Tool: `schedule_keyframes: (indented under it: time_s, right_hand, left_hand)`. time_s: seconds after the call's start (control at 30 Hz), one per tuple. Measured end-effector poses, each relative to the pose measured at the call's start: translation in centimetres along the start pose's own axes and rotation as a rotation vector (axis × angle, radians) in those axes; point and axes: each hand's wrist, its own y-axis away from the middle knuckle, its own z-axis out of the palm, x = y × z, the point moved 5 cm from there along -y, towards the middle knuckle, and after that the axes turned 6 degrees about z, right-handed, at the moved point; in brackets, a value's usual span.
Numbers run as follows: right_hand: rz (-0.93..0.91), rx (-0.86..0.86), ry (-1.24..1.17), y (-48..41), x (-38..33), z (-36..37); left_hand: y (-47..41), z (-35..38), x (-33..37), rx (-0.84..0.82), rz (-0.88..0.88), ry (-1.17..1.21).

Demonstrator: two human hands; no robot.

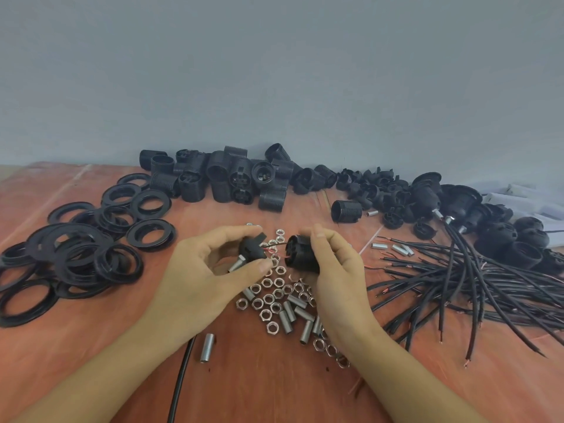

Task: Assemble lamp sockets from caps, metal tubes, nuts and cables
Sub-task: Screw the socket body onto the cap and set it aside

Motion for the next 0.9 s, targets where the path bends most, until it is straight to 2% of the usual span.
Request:
schedule_keyframes:
  time_s: [0.13,0.37,0.63,0.73,0.9]
  right_hand:
    - [-0.13,0.022,0.116,0.2,-1.6,-0.3]
    - [-0.334,0.059,0.097,0.6,-3.7,-1.0]
    - [-0.377,0.044,0.329,0.8,-3.2,-0.4]
    - [-0.453,0.016,0.424,1.2,-3.6,0.0]
    - [-0.439,-0.068,0.446,1.4,-3.4,0.2]
  left_hand:
    - [0.2,0.3,0.2,-0.092,0.003,0.03]
    - [1.0,1.6,0.4,-0.328,-0.012,-0.049]
    - [1.1,2.4,1.2,-0.329,0.003,0.017]
    - [1.3,2.3,1.3,-0.318,0.037,-0.042]
    - [1.3,2.4,1.4,-0.323,0.117,-0.119]
